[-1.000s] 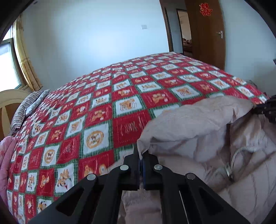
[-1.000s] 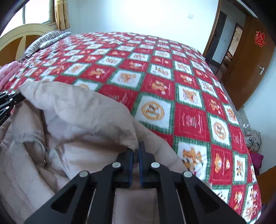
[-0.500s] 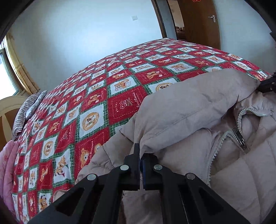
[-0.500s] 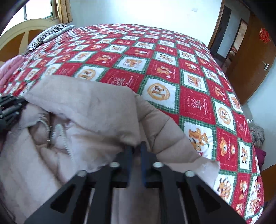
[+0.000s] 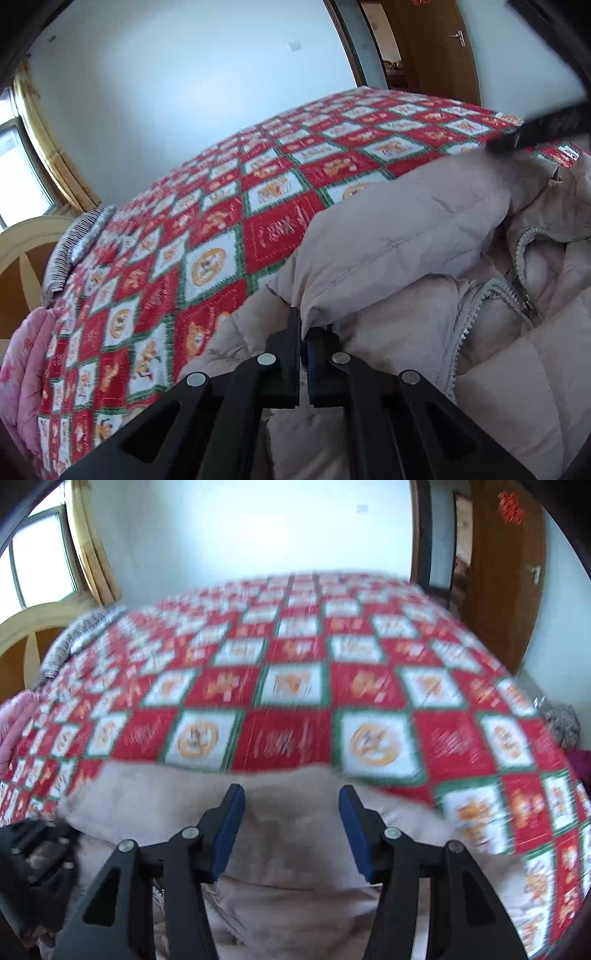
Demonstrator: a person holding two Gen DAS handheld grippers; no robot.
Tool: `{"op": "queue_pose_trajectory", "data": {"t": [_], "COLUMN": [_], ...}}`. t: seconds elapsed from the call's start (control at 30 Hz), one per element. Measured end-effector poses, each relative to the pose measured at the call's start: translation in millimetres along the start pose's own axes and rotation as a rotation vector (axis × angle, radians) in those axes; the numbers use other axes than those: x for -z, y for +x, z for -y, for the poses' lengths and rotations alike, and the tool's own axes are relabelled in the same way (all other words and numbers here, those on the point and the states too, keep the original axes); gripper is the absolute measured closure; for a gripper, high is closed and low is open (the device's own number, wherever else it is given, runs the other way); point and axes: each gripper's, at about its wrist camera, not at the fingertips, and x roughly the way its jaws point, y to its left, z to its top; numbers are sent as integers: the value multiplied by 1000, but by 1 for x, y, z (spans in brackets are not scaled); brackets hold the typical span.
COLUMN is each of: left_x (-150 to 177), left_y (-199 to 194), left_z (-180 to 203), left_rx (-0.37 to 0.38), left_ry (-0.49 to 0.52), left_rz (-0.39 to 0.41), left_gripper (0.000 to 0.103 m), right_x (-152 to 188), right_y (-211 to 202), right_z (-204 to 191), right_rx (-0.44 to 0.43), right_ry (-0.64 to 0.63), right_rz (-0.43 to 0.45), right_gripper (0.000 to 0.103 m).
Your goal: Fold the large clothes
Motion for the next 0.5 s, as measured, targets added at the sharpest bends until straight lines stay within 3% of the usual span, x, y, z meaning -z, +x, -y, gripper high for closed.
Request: {"op": "queue_pose_trajectory", "data": {"t": [0.17, 0.2, 0.23, 0.27, 0.3, 0.37, 0.43, 0.5], "left_x": [-12, -18, -27, -36, -46, -63, -80, -88], "left_y": [-63, -71, -76, -77, -76, -66, -36, -8], "left_z": [-4, -6, -10, -12, -14, -14, -9, -4], "left_rx": [30, 27, 29, 31, 22, -8, 10, -25], "left_ry": [-4, -22, -56, -87, -118, -173, -206, -221], "left_rz": [137, 166, 185, 192, 204, 247, 171, 108], "left_gripper": [97, 88, 78, 41, 12, 9, 9, 9], "right_x": [18, 20, 21, 21, 21, 22, 23, 23], "right_y": [11, 11, 11, 11, 11, 9, 7, 4], "right_z": [-8, -6, -4, -3, -2, 0, 1, 4], "right_rx": [30, 26, 20, 18, 18, 15, 10, 8], "right_ry": [-73, -70, -67, -65, -63, -59, -52, -35], "right_rz": [-25, -26, -30, -32, -34, -34, -28, -8], "right_gripper": [47, 47, 47, 47, 47, 47, 47, 47]}}
